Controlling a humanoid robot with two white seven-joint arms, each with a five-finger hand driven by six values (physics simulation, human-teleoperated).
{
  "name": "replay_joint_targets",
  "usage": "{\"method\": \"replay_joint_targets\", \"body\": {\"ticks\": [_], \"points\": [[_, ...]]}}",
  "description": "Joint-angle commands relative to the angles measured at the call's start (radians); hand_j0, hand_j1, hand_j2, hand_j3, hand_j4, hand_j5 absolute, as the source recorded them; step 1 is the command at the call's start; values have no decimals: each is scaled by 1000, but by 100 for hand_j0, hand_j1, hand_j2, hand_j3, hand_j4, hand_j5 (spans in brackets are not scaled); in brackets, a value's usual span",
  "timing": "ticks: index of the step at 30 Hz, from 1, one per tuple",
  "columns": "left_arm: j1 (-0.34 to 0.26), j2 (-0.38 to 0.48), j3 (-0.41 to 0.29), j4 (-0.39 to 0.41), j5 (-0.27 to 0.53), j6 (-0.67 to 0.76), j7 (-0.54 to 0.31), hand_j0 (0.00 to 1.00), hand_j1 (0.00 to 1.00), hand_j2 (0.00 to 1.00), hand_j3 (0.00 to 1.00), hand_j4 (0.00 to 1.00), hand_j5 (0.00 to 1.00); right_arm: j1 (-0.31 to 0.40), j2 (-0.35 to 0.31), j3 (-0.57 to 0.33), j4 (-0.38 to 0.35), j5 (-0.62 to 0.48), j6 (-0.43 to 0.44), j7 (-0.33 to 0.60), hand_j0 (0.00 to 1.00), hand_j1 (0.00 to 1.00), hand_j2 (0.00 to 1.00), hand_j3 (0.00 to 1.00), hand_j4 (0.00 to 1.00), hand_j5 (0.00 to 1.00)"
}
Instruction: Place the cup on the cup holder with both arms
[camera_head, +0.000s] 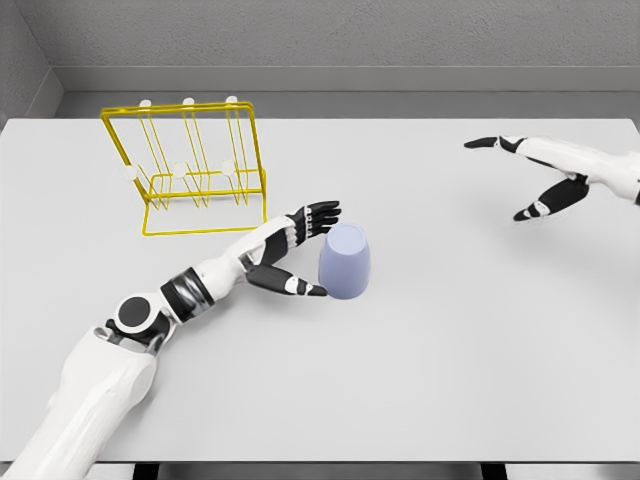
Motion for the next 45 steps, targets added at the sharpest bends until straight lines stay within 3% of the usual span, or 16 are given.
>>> {"method": "replay_joint_targets", "body": {"ticks": [1,26,32,38,42,45], "points": [[0,-6,-1,-1,3,0,0,100,100,100,100,100,100,-2,-5,-4,-3,49,2,0,100,100,100,100,100,100],[-2,-73,-1,-1,-52,1,0,99,99,99,99,99,99,-2,-22,-31,18,44,2,0,100,100,100,100,100,100],[-2,-73,-2,-1,-52,1,0,73,73,73,73,73,73,0,-16,-34,34,46,2,0,100,100,100,100,100,100],[-2,-73,-1,-1,-51,0,0,60,60,60,60,60,60,2,-20,-34,34,46,2,0,100,100,100,100,100,100],[-2,-73,-1,-1,-52,1,0,60,60,60,60,60,60,3,-19,-34,34,46,2,0,100,100,100,100,100,100],[-2,-73,-1,-1,-52,1,0,49,49,49,49,49,49,3,-20,-34,34,46,2,0,100,100,100,100,100,100]]}}
